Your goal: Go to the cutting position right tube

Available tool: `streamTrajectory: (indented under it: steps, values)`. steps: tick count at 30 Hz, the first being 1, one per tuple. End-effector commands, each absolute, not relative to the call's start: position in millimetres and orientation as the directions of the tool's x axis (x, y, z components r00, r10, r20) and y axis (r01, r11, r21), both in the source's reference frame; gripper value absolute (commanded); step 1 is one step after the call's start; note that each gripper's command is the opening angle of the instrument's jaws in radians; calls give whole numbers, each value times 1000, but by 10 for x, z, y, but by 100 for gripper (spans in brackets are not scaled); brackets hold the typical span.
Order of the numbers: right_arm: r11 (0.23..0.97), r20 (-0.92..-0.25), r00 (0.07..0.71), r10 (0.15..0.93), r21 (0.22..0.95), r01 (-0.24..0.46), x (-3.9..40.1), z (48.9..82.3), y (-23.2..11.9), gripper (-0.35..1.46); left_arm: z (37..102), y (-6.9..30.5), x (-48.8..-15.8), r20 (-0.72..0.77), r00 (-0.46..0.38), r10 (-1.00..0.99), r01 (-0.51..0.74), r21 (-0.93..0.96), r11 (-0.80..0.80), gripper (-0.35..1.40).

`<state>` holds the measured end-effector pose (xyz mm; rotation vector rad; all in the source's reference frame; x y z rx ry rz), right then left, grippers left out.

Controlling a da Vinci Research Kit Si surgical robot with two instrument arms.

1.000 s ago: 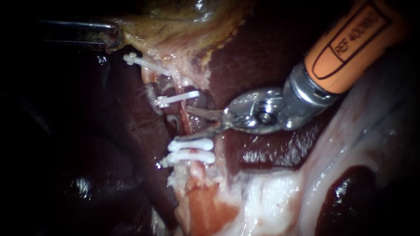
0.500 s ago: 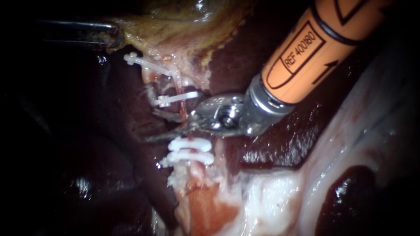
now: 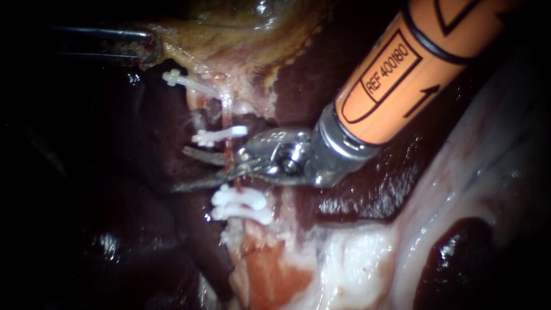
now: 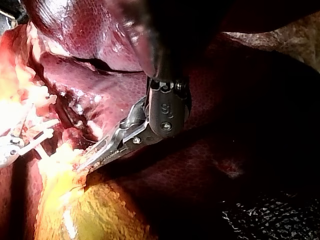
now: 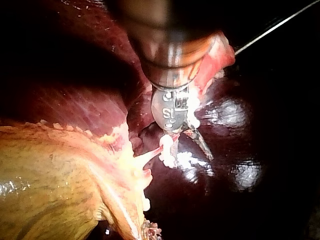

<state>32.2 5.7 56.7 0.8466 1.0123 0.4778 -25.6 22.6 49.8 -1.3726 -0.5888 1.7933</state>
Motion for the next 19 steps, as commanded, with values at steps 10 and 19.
streamTrajectory:
  steps: [10, 19]
  values:
    - [577, -549, 462, 697, 811, 93, 327, 549, 58, 145, 498, 226, -256, -582, -106, 806, -304, -753, -584, -35]
    - [580, -550, 460, 697, 809, 90, 327, 549, 58, 145, 498, 226, -257, -582, -106, 806, -305, -753, -583, -35]
